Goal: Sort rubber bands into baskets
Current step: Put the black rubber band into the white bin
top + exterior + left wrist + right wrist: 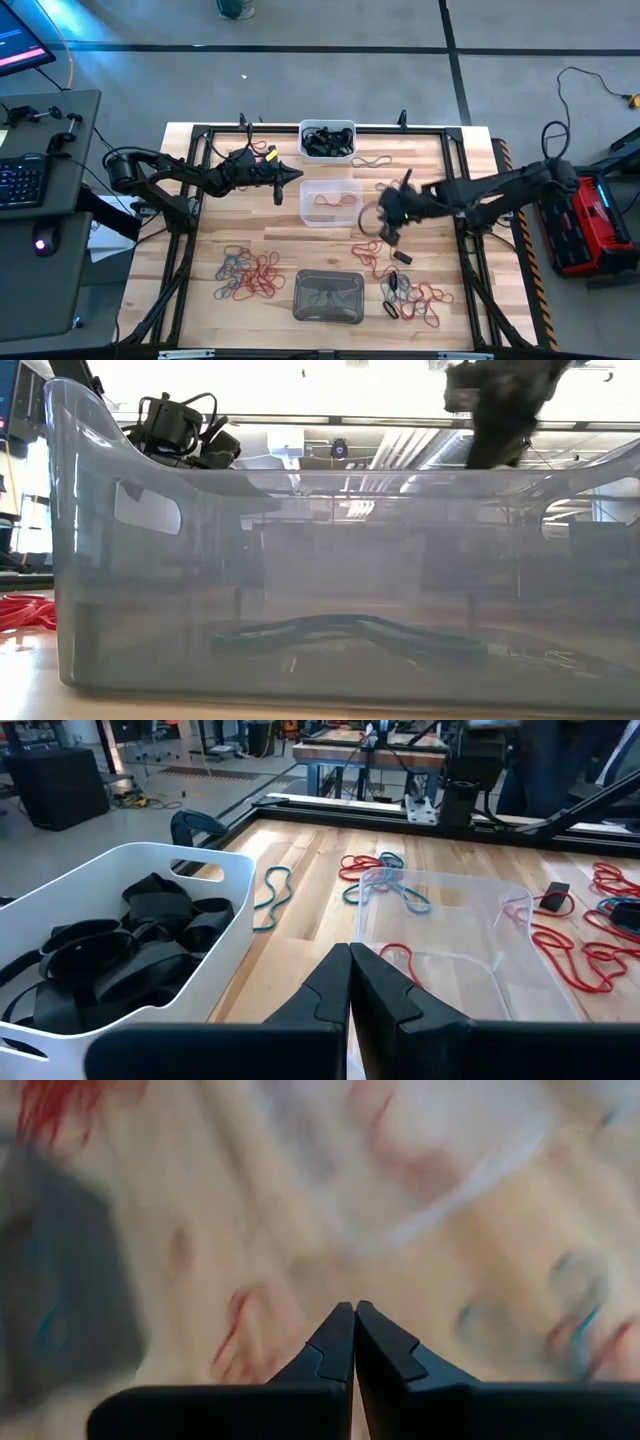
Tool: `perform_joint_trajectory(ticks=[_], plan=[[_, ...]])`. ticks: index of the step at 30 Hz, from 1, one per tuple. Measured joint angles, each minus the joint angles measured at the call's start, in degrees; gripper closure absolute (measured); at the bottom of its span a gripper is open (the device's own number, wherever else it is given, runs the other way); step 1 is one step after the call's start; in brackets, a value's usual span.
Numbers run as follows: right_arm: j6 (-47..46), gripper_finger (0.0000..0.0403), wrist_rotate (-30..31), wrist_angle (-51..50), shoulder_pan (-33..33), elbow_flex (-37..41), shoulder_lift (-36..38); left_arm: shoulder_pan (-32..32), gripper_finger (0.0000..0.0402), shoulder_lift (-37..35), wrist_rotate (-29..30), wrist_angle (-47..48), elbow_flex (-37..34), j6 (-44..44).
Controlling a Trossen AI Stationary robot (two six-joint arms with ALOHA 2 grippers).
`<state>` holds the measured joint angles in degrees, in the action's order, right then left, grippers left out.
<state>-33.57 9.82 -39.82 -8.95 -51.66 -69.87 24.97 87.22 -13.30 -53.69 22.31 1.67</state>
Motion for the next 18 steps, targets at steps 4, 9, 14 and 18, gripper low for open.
perform_joint_trajectory(ticks=[4,9,14,18], plan=[[-7.21,0.0402,-3.29,-4.93,-6.02,0.00,-0.78,0.00,0.0402,0.00,-0.02,0.14,0.00,-0.01],[-16.98,0.0377,-6.50,-8.85,-11.41,0.00,-2.93,0.00,0.0402,0.00,0.00,0.44,0.02,-0.11],[-23.51,0.0300,-8.58,-13.04,-15.65,0.00,-6.53,0.00,0.0402,0.00,-0.02,0.44,0.02,-0.11],[-26.09,0.0234,-8.85,-16.09,-17.45,0.00,-10.29,0.00,0.0402,0.00,-0.02,0.42,0.02,-0.11]])
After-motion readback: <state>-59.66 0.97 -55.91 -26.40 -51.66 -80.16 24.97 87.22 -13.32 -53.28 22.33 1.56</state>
